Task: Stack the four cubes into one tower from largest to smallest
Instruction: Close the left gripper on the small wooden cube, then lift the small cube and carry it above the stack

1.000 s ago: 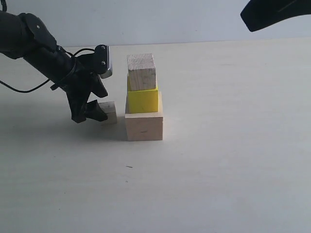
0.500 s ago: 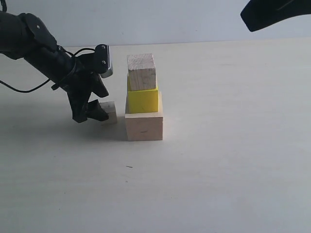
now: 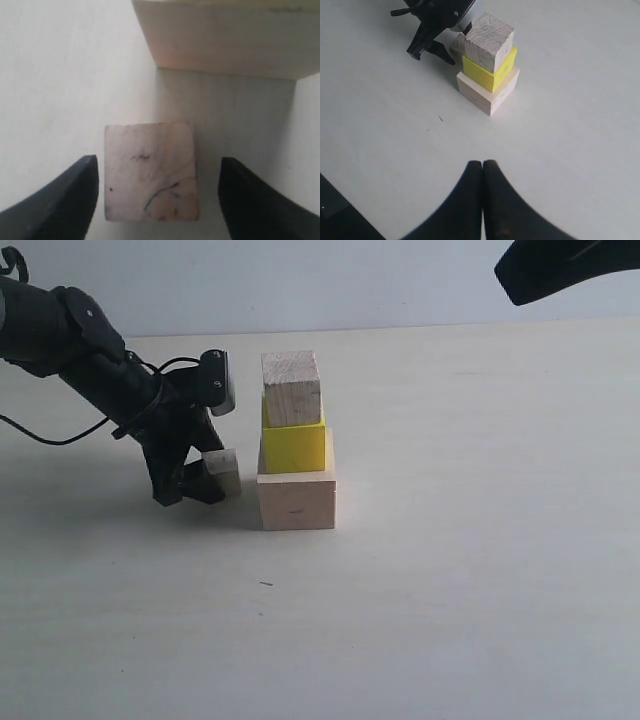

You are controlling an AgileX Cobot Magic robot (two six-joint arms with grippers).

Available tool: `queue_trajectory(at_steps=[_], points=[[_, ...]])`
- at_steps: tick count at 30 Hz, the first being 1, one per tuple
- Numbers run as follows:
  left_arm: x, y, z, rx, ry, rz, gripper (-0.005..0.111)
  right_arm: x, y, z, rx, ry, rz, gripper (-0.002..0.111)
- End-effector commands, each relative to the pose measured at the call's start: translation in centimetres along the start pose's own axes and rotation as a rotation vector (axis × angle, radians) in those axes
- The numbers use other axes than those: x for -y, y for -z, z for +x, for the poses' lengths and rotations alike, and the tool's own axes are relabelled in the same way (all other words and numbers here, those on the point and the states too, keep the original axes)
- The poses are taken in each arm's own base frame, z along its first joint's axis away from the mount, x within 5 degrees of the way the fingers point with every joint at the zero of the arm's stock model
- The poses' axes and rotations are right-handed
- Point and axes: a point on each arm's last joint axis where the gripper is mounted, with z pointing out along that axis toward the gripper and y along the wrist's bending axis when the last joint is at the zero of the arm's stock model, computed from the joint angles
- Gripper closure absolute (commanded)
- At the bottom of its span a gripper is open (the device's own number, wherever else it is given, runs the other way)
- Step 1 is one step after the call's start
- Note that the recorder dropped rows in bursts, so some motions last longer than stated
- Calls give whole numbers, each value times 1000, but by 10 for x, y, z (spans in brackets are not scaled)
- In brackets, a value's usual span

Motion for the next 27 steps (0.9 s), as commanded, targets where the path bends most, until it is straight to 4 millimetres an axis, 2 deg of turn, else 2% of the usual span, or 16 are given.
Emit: queue_trajectory(at_steps=[1, 7, 10, 14, 19, 27], points=[[0, 4, -1, 9, 7, -7, 58, 0, 2, 1, 12, 1, -2, 108], [3, 14, -6, 18, -6, 10, 105, 0, 2, 1, 12, 1, -2, 108], [5, 20, -8, 13, -26, 19, 107, 0, 2, 1, 12, 1, -2, 108], [9, 42, -13, -20, -100, 15, 107, 0, 2, 1, 12, 1, -2, 108], [14, 88, -24, -64, -145, -57, 107, 0, 2, 1, 12, 1, -2, 108], [36, 169, -51, 19, -28, -244, 107, 0, 2, 1, 11, 1, -2, 108]])
